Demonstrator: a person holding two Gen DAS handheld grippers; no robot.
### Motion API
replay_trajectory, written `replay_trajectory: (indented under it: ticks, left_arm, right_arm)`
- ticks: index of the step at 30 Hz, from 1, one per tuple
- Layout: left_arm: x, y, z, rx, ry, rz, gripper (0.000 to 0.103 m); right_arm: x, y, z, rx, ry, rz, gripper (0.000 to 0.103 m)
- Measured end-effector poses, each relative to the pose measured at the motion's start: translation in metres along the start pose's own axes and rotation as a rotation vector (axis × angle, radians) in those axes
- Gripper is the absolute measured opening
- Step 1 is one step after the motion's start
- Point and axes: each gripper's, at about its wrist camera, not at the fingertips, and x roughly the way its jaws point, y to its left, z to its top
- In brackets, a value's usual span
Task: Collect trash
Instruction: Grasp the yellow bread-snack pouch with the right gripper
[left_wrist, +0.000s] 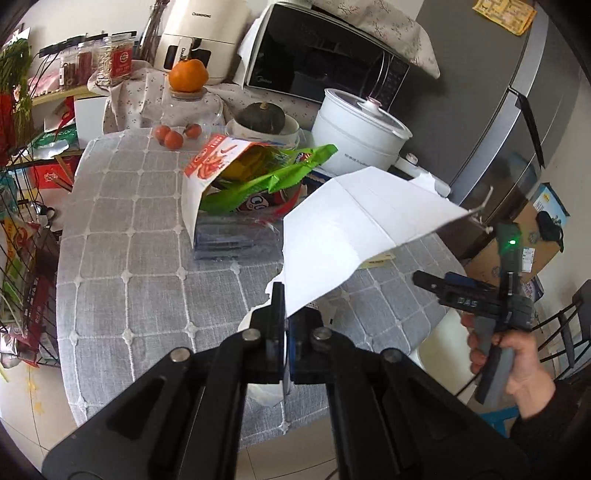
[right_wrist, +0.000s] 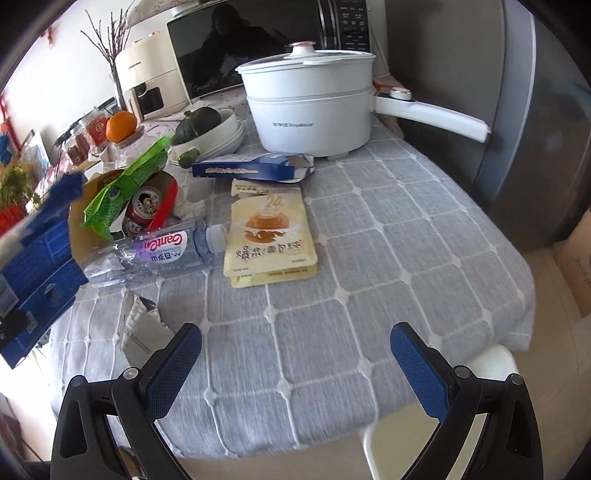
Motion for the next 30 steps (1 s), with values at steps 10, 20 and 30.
replay_trajectory:
  ticks: [10, 20, 30]
  left_arm:
    - [-0.001, 0.014, 0.002, -0.048, 0.018, -0.034, 0.002]
    - [0.006, 0.014, 0.0, -0.056, 0.04, -0.032, 0.002]
    - [0.002, 0.007, -0.002, -0.058, 0.033, -0.057, 0.002]
  right_arm:
    - [0.095, 0.045, 0.043, -0.213, 0.082, -0.043, 0.103]
    - [0.131, 0.032, 0.051, -0.157, 0.122, 0.018, 0.046]
    - [0.088, 0.014, 0.044, -0.083, 0.126, 0.068, 0.001]
